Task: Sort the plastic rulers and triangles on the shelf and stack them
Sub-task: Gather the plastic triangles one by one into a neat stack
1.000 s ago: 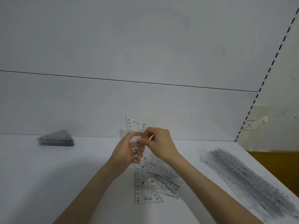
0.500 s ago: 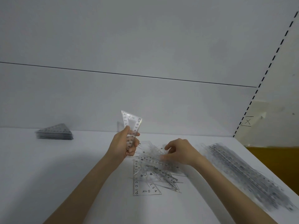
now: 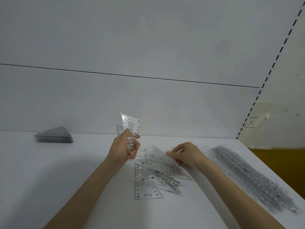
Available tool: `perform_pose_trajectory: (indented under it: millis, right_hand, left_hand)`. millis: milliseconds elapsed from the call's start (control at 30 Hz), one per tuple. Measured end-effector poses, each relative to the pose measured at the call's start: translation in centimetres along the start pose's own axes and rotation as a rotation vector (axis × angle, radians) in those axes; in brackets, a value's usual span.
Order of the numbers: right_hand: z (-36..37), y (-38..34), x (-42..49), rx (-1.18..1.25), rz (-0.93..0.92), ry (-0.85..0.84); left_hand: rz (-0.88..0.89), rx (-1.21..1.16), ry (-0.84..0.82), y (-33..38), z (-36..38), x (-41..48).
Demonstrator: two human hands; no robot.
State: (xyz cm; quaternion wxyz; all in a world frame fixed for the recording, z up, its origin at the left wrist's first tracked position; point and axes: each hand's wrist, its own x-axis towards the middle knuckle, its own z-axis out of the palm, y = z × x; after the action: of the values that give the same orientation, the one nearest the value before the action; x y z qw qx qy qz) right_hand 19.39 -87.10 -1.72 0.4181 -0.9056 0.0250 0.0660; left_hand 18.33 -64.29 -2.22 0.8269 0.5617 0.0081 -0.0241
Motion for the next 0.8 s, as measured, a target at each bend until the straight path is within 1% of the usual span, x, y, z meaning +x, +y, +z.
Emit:
perform_pose_trajectory:
  millis: [133, 267, 333, 367, 433, 500, 533, 633, 800]
  right_hand:
    - [-0.1, -0.1, 0.1, 0.009, 0.004, 0.013]
    - [-1.2, 0.1, -0.2, -0.168, -0.029, 0.019]
    - [-1.6, -0.2, -0.7, -0.163, -0.039, 0.052]
    - [-1.7, -0.6, -1.0, -0.086, -0.057, 0.082]
    - [-1.6, -2.0, -2.0, 0.215, -0.13, 0.111]
    - [-0.6, -4.0, -3.2, 0.512, -0.169, 0.031]
    - [0.2, -5.0, -3.6, 0.579, -0.167, -0.02]
    - [2.8, -7.3, -3.9, 0.608, -0.126, -0.089]
    - [5.8, -8.7, -3.6, 0.615, -0.074, -0.087]
  left_hand:
    - [-0.002, 0.011, 0.001, 0.0, 0.1, 0.0]
    - [0.0, 0.018, -0.005, 0.0, 0.2, -0.1]
    - [-0.003, 0.01, -0.008, 0.0, 0.4, -0.1]
    - [-0.005, 0.006, -0.008, 0.0, 0.5, -0.2]
    - [-0.006, -0.001, -0.006, 0.0, 0.7, -0.3]
    - [-0.009, -0.008, 0.001, 0.0, 1.0, -0.4]
    - [-0.006, -0.013, 0.006, 0.0, 1.2, -0.5]
    - [0.012, -0.041, 0.02, 0.1, 1.5, -0.7]
    - [0.061, -0.06, 0.058, 0.3, 1.6, -0.9]
